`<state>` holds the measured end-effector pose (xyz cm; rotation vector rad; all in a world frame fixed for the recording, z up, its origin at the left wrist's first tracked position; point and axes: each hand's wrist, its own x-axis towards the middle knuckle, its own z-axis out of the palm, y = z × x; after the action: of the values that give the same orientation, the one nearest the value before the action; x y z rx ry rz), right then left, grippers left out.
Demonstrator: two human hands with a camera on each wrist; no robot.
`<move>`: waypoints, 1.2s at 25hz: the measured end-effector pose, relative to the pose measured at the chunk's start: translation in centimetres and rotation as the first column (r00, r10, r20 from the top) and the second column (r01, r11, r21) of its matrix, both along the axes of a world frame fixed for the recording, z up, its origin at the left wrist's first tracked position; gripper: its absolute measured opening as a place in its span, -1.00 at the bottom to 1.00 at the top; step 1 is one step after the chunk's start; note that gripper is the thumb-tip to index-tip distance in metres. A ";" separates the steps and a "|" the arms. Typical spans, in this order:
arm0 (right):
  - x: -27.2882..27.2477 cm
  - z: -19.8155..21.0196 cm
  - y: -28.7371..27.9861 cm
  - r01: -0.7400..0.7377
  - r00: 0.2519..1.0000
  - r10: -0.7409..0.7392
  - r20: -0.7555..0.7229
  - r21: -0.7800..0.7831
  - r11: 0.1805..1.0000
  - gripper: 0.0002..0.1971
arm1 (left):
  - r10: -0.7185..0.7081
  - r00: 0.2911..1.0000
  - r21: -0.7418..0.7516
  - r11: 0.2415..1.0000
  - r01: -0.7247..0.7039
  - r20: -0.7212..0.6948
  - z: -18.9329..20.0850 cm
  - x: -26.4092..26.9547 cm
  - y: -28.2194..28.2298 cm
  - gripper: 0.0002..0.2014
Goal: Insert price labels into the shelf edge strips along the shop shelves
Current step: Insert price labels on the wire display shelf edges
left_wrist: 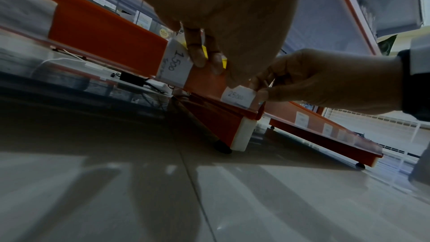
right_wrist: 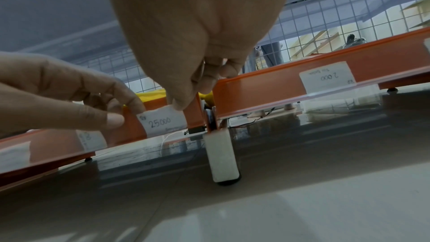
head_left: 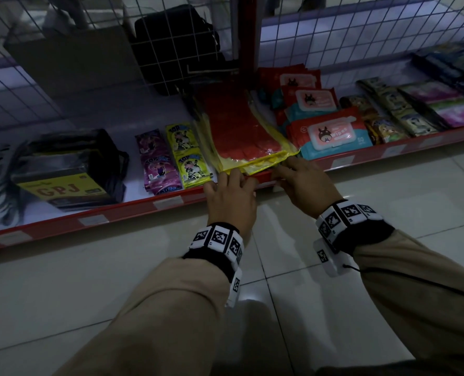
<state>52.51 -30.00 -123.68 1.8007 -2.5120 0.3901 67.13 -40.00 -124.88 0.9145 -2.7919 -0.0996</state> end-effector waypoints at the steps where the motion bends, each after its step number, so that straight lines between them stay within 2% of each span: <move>1: 0.0 0.1 0.0 0.007 1.000 -0.007 0.006 -0.002 1.000 -0.80 | 0.000 1.000 -0.006 1.000 0.000 0.005 0.0 0.0 0.0 -0.71; 8: 1.1 0.2 0.1 0.055 0.997 -0.056 -0.056 -0.022 0.998 -0.76 | -0.062 0.996 0.021 0.998 0.064 -0.060 0.9 1.3 -0.7 -0.67; 14: 4.1 -0.1 -2.0 0.006 0.996 -0.009 -0.088 -0.042 0.999 -0.70 | -0.165 0.981 0.120 0.977 0.176 -0.098 1.2 4.2 -1.5 -0.56; 16: 4.5 -0.2 -2.2 0.027 0.998 -0.030 -0.061 -0.054 0.998 -0.69 | -0.129 0.984 0.102 0.985 0.141 -0.119 0.9 5.4 -1.9 -0.56; 20: 5.3 -0.4 -2.0 0.014 0.999 -0.017 -0.032 -0.090 0.996 -0.65 | 0.041 0.993 0.028 0.999 -0.038 -0.109 0.7 7.1 -3.0 -0.55; 23: 6.2 -0.7 -1.8 -0.007 0.999 0.003 -0.038 -0.116 0.993 -0.59 | 0.002 0.998 0.000 1.000 -0.002 -0.069 0.2 8.0 -3.2 -0.51; 27: 6.7 -0.9 -2.4 -0.006 0.999 0.000 -0.055 -0.112 0.994 -0.69 | -0.014 0.998 -0.005 1.000 0.014 -0.063 -0.2 8.3 -3.0 -0.51; 30: 6.7 -0.9 -3.1 0.011 0.999 -0.020 -0.046 -0.186 0.983 -0.69 | -0.006 0.998 0.006 1.000 0.006 -0.068 0.0 8.1 -3.2 -0.56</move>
<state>59.16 -33.08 -124.54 1.7000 -2.3679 0.5529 75.18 -43.17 -124.90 0.8875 -2.7333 -0.1376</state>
